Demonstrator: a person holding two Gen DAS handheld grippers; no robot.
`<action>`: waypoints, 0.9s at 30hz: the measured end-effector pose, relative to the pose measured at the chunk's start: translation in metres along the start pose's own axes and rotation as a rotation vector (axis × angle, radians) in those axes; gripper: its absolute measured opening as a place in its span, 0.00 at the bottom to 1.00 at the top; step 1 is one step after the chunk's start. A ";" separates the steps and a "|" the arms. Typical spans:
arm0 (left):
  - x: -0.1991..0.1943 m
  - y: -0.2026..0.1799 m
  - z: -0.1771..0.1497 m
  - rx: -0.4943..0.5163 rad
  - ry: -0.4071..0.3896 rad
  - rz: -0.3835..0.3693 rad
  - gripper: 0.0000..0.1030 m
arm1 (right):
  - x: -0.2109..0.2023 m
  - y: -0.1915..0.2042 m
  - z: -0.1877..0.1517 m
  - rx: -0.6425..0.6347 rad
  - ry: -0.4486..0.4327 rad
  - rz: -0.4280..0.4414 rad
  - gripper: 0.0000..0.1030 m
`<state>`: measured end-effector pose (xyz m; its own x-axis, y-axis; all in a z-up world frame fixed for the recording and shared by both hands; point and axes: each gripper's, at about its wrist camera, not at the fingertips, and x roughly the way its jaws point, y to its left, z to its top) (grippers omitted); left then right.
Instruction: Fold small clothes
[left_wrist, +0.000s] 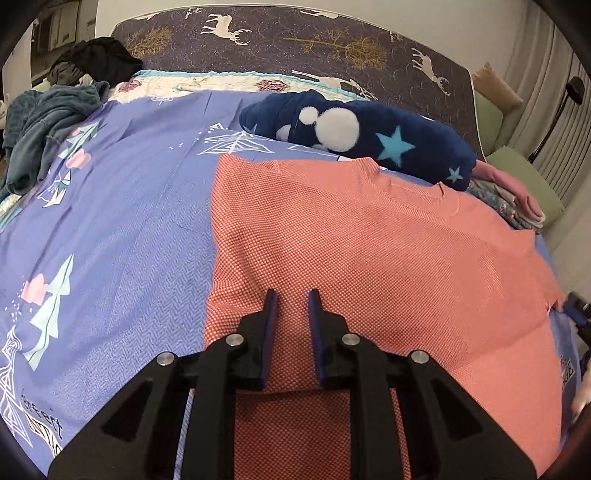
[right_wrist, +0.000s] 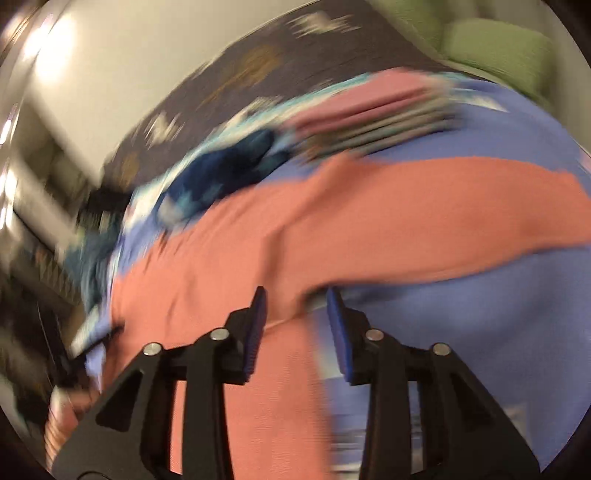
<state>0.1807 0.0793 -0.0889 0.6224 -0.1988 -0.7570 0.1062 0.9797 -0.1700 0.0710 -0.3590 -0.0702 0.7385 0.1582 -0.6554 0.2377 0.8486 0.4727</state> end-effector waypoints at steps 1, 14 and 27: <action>0.000 0.000 0.000 0.004 -0.002 0.006 0.18 | -0.009 -0.024 0.006 0.080 -0.021 -0.015 0.43; 0.000 -0.018 -0.002 0.097 -0.010 0.121 0.20 | -0.054 -0.241 0.006 0.793 -0.185 0.001 0.49; -0.001 -0.011 -0.002 0.060 -0.014 0.075 0.20 | -0.049 -0.140 0.061 0.482 -0.262 0.052 0.05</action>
<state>0.1774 0.0689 -0.0877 0.6411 -0.1253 -0.7571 0.1050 0.9916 -0.0753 0.0403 -0.5159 -0.0685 0.8746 0.0104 -0.4847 0.4136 0.5058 0.7571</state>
